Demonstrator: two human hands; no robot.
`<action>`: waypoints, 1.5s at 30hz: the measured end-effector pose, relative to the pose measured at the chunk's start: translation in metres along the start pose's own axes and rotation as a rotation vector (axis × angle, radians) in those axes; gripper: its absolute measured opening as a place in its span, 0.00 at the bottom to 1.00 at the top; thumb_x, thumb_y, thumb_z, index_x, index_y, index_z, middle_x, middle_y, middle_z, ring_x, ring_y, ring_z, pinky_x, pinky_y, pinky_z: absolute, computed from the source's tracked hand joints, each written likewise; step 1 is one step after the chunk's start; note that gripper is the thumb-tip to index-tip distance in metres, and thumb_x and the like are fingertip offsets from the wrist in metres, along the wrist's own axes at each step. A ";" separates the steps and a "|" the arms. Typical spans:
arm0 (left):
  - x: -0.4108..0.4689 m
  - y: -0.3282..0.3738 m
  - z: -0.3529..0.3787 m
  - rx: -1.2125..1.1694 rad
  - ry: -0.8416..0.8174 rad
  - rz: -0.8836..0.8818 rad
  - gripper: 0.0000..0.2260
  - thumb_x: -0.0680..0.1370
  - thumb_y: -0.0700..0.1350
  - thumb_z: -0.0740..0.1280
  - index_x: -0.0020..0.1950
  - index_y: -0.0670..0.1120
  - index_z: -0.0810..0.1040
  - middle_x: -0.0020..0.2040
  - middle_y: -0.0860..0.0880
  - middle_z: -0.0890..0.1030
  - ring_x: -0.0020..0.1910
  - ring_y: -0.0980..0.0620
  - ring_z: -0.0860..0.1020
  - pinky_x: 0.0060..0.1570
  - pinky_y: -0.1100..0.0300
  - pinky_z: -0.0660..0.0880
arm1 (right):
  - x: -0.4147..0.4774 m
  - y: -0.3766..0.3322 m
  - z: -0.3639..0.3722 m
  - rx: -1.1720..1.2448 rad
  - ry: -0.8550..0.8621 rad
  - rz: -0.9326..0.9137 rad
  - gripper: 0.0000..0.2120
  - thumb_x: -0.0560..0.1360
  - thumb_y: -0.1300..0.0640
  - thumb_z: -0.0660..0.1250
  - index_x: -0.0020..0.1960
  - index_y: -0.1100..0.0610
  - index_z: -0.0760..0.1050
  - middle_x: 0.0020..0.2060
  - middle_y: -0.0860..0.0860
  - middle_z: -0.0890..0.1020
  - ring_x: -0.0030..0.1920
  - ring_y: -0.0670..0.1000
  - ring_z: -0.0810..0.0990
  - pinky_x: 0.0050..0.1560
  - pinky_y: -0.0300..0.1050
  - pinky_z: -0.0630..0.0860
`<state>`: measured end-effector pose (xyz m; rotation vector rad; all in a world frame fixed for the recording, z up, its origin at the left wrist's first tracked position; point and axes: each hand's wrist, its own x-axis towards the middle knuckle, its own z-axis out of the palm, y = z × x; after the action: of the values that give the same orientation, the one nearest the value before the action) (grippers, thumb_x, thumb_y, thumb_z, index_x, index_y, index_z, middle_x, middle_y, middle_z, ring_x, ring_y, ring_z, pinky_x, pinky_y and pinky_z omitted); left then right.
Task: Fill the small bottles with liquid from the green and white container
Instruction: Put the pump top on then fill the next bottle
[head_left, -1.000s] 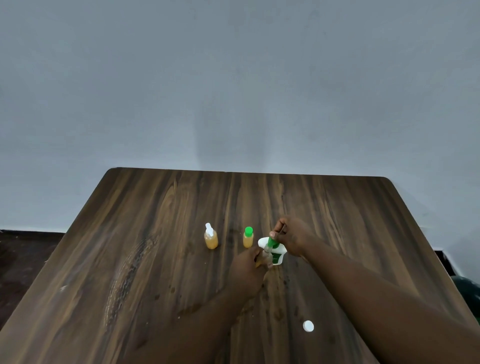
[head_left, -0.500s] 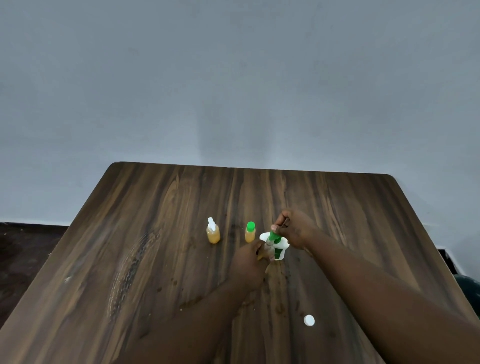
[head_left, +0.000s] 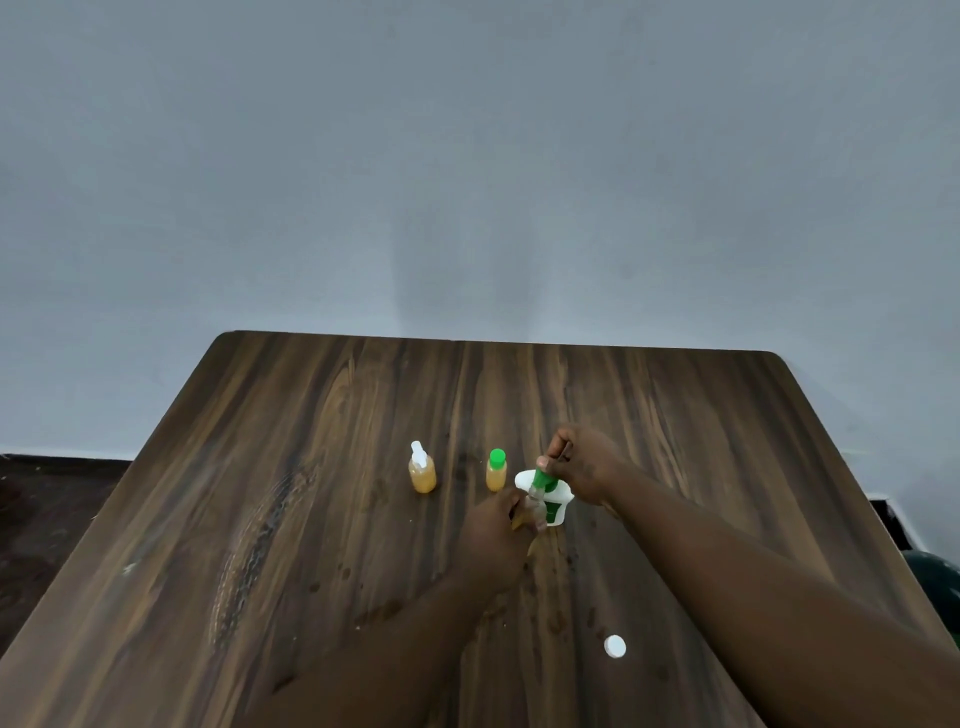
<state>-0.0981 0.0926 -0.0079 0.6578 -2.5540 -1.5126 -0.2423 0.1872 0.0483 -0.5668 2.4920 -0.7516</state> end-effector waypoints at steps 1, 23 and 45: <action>0.001 0.001 0.000 -0.004 0.004 0.007 0.03 0.77 0.42 0.71 0.44 0.49 0.81 0.40 0.65 0.82 0.45 0.69 0.78 0.41 0.76 0.70 | 0.001 -0.001 -0.001 0.019 0.004 -0.003 0.08 0.75 0.52 0.73 0.43 0.54 0.77 0.39 0.47 0.80 0.41 0.48 0.77 0.39 0.45 0.75; 0.004 0.009 -0.008 0.053 0.007 -0.007 0.02 0.77 0.44 0.71 0.44 0.50 0.81 0.40 0.58 0.82 0.41 0.70 0.77 0.39 0.73 0.70 | 0.012 0.021 0.013 0.567 -0.152 0.015 0.04 0.73 0.57 0.74 0.46 0.55 0.80 0.46 0.53 0.84 0.48 0.54 0.81 0.52 0.52 0.79; -0.004 -0.011 -0.001 0.015 -0.012 -0.065 0.09 0.78 0.49 0.70 0.58 0.54 0.81 0.46 0.62 0.82 0.46 0.68 0.78 0.41 0.73 0.70 | 0.025 0.047 0.089 0.874 0.011 -0.247 0.22 0.74 0.39 0.66 0.44 0.58 0.83 0.43 0.58 0.85 0.45 0.60 0.83 0.48 0.60 0.79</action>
<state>-0.0903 0.0889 -0.0164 0.7430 -2.5798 -1.5225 -0.2260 0.1751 -0.0535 -0.5214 1.8334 -1.7836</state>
